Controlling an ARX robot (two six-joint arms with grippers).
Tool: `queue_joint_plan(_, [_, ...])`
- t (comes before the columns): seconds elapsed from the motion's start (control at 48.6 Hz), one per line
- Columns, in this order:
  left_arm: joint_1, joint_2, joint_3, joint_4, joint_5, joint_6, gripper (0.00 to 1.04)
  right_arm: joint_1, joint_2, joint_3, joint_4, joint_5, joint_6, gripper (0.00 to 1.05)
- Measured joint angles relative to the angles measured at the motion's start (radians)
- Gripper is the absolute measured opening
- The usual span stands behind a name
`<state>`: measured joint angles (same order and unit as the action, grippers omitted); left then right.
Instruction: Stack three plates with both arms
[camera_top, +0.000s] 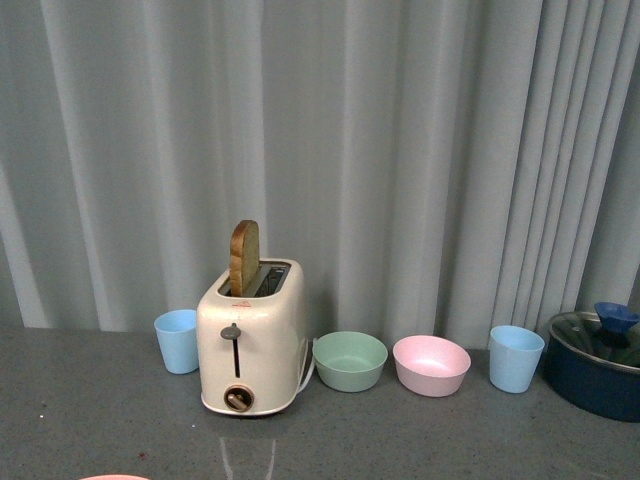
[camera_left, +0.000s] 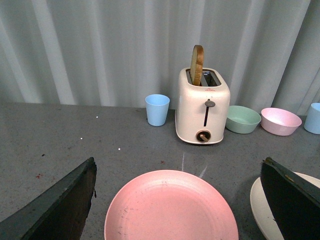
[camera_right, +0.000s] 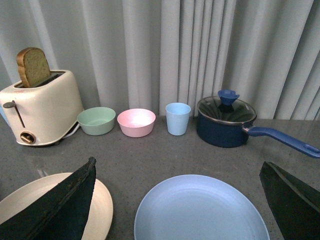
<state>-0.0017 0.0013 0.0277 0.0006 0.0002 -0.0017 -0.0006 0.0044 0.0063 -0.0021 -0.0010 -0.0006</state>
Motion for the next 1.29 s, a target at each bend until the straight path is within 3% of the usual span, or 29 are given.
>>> queue_joint_plan(1.069, [0.0, 0.0, 0.0, 0.0, 0.0, 0.0, 0.98, 0.0, 0.0, 0.0, 0.0, 0.0, 0.0, 0.97])
queue_joint_plan(1.089, [0.008, 0.013, 0.005, -0.017, 0.025, 0.004, 0.98, 0.0, 0.0, 0.0, 0.0, 0.0, 0.0, 0.97])
queue_joint_plan(1.172, [0.097, 0.188, 0.129, -0.316, 0.28, 0.097, 0.98, 0.0, 0.0, 0.0, 0.0, 0.0, 0.0, 0.97])
queue_joint_plan(1.233, [0.134, 0.313, 0.205, -0.452, 0.382, 0.134, 0.98, 0.0, 0.0, 0.0, 0.0, -0.004, 0.0, 0.97])
queue_joint_plan(1.295, [0.148, 0.418, 0.265, -0.472, 0.439, 0.18, 0.98, 0.0, 0.0, 0.0, 0.0, 0.001, 0.0, 0.97])
